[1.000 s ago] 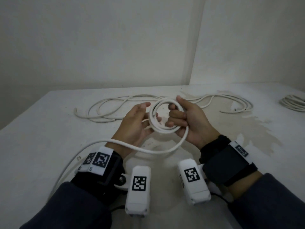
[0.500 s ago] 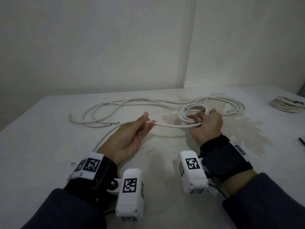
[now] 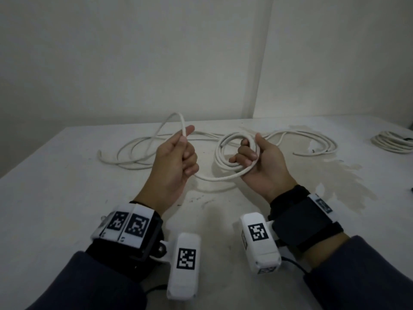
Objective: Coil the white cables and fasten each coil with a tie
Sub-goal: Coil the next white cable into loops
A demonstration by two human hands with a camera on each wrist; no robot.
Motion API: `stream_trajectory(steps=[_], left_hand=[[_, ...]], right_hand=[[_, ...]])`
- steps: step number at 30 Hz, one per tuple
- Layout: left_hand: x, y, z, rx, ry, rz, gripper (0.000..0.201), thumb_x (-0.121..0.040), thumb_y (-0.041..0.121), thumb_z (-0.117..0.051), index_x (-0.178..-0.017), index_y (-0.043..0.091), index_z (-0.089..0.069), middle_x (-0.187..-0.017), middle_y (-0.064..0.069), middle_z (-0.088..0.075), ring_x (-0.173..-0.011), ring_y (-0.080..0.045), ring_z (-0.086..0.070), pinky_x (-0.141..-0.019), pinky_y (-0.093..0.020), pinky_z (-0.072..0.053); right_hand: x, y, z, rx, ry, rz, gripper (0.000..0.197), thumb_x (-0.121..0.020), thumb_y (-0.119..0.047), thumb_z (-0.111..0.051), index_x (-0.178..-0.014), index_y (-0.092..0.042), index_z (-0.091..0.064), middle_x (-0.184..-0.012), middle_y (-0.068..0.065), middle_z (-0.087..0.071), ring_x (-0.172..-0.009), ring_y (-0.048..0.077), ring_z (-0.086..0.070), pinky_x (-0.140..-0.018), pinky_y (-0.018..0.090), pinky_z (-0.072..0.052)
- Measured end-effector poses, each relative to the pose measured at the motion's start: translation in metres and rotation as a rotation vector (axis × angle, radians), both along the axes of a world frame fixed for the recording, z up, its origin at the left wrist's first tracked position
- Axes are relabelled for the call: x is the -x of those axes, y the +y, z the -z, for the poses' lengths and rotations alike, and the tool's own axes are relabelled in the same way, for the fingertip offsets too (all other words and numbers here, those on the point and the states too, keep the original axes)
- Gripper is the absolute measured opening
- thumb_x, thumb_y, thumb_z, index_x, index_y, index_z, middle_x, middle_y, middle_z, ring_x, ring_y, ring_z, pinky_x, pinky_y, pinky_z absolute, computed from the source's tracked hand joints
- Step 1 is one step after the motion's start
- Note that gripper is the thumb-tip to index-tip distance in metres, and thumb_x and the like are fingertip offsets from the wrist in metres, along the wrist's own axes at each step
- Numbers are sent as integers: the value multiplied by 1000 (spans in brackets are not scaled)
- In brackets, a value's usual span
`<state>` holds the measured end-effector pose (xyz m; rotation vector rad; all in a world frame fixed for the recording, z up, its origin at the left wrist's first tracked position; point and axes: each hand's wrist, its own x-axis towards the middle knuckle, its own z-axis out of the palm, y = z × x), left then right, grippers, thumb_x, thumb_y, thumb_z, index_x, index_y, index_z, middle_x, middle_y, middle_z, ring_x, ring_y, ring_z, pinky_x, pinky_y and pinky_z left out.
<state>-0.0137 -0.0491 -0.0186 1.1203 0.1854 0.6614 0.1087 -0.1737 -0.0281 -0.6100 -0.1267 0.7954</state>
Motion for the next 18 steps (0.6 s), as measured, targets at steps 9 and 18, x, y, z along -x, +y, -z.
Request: stream_trajectory(steps=[9,18], left_hand=[[1,7,4,-253,51,-226,30,-105,12,-30,-115,17,-58,-49,13,-31,-44,-4,-24,-41,-16,-26],[-7,1,14,-234,253,-124,32,-105,10,-26,-114,10,-57,-43,14,-31,-38,-3,-24,-37,-15,-26]], right_hand=[[11,-3,-1,-200,-38,-76,27,-88,-27,-42,-71,-9,-50,-47,-2,-35,-40,14,-33,-68,29,-40],[12,-9,-11,-314,2,67,22,-81,-23,-42,-66,-9,-48,-46,-1,-31,-40,14,-31,-61,26,-47]])
